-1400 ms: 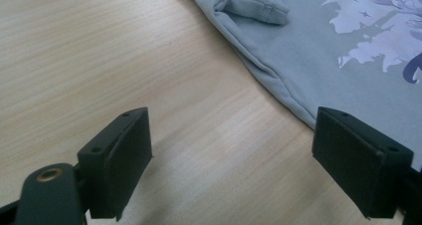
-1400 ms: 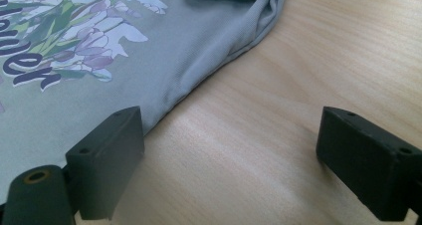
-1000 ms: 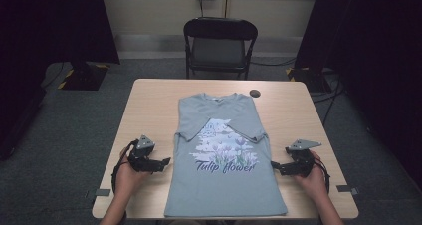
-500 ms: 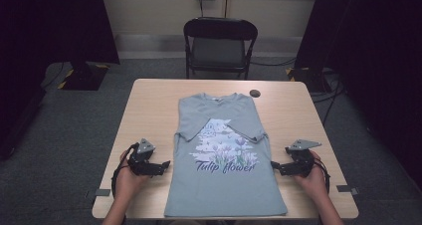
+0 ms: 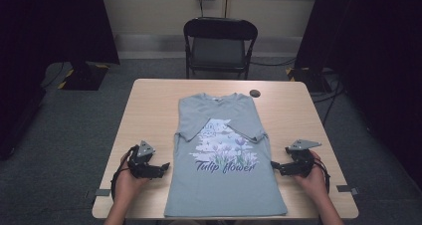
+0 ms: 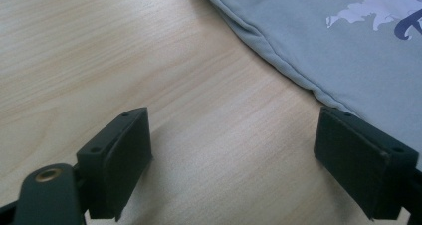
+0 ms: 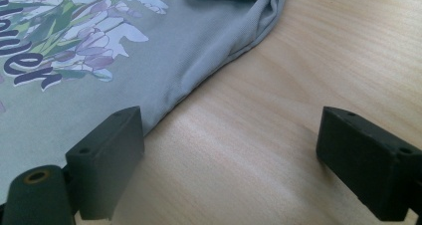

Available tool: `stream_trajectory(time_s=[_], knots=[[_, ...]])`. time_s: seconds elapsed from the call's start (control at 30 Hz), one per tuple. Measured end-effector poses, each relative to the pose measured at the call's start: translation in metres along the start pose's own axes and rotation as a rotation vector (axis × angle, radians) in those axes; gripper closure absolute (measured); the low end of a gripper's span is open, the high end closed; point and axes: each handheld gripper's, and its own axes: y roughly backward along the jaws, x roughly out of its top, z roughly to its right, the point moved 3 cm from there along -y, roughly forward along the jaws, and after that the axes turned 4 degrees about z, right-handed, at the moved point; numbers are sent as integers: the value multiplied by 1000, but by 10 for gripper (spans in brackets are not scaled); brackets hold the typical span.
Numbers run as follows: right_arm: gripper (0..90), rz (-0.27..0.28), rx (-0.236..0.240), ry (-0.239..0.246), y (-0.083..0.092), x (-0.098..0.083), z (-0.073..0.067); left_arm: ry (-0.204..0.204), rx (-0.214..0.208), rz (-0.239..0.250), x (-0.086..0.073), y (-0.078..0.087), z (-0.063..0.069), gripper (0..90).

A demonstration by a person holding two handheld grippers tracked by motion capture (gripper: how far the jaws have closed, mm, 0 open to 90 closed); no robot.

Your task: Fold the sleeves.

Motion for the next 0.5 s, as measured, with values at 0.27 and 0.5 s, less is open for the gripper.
stream_trajectory(time_s=[0.27,0.5], knots=[[110,0,0,0,0,0,0,9,14,-11,-1,0,2,75],[111,-1,1,0,0,0,0,9,16,-13,-1,0,2,63]])
